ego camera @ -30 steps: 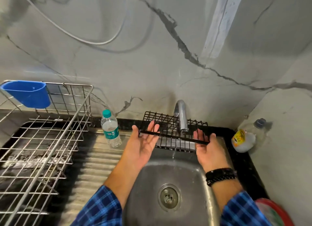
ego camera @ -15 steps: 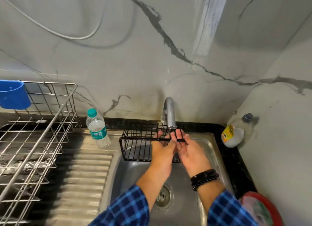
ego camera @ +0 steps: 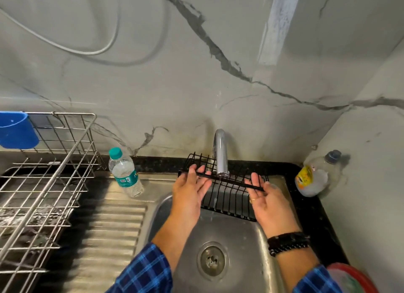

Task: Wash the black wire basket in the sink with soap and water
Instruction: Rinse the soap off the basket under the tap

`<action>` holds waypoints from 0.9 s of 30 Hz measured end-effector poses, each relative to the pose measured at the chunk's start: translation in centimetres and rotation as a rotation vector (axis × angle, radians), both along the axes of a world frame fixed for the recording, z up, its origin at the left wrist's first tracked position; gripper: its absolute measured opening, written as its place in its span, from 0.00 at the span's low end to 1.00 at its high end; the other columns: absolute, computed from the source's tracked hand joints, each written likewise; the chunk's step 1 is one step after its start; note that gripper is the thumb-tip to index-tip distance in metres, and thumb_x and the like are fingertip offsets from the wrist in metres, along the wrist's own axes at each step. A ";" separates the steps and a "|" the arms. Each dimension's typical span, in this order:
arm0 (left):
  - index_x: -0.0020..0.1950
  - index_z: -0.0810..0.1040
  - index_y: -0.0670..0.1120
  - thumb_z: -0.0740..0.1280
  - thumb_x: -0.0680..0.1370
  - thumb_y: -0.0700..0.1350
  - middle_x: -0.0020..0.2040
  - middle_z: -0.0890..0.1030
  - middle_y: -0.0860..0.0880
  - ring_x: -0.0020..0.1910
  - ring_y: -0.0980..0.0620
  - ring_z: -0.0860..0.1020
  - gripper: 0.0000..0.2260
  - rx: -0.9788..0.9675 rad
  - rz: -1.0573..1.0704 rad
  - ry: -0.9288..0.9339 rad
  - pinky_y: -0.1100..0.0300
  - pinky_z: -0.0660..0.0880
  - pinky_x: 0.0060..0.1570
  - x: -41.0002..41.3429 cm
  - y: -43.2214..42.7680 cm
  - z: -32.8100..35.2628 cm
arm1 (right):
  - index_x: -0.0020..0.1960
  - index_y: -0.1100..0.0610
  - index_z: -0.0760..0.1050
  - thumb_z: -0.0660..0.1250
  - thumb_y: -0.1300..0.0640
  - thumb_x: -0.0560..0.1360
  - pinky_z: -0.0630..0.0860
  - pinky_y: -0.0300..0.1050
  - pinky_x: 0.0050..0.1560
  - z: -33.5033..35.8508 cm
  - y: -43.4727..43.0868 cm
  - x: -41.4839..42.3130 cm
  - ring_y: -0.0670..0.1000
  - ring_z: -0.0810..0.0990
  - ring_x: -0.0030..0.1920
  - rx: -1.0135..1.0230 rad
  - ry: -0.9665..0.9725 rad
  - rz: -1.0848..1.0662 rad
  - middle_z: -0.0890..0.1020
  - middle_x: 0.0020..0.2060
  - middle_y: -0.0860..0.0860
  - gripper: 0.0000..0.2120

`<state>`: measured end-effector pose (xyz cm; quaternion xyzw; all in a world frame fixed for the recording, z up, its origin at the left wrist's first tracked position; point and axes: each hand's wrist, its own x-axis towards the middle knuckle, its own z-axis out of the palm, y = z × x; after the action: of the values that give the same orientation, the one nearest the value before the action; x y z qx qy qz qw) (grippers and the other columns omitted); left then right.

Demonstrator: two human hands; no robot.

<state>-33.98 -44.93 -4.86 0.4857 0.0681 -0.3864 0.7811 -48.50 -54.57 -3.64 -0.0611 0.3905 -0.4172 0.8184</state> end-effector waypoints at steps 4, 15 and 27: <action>0.63 0.75 0.39 0.57 0.85 0.49 0.60 0.82 0.39 0.52 0.44 0.84 0.16 0.004 0.078 0.122 0.50 0.81 0.50 -0.2 -0.7 0.2 | 0.54 0.63 0.70 0.53 0.68 0.84 0.73 0.60 0.66 -0.4 0.3 -0.8 0.55 0.80 0.57 0.059 0.048 0.016 0.76 0.60 0.64 0.08; 0.59 0.76 0.48 0.52 0.86 0.51 0.55 0.84 0.41 0.51 0.45 0.85 0.15 0.083 -0.066 -0.266 0.49 0.82 0.53 -3.3 -1.6 1.8 | 0.62 0.50 0.72 0.51 0.40 0.81 0.75 0.46 0.42 -1.1 2.3 -3.0 0.53 0.78 0.51 -1.132 1.963 0.688 0.78 0.53 0.52 0.20; 0.59 0.77 0.45 0.57 0.85 0.50 0.54 0.85 0.41 0.54 0.46 0.84 0.13 0.144 -0.333 -0.280 0.49 0.79 0.60 -4.4 -0.2 1.8 | 0.80 0.41 0.45 0.59 0.68 0.79 0.81 0.51 0.57 -4.9 3.1 0.8 0.52 0.81 0.57 -1.147 1.442 0.732 0.78 0.63 0.54 0.40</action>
<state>-38.40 -45.13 -3.05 0.5935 -0.0947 -0.4330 0.6718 -47.67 -51.52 -8.53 -0.8041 0.4910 -0.1274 0.3100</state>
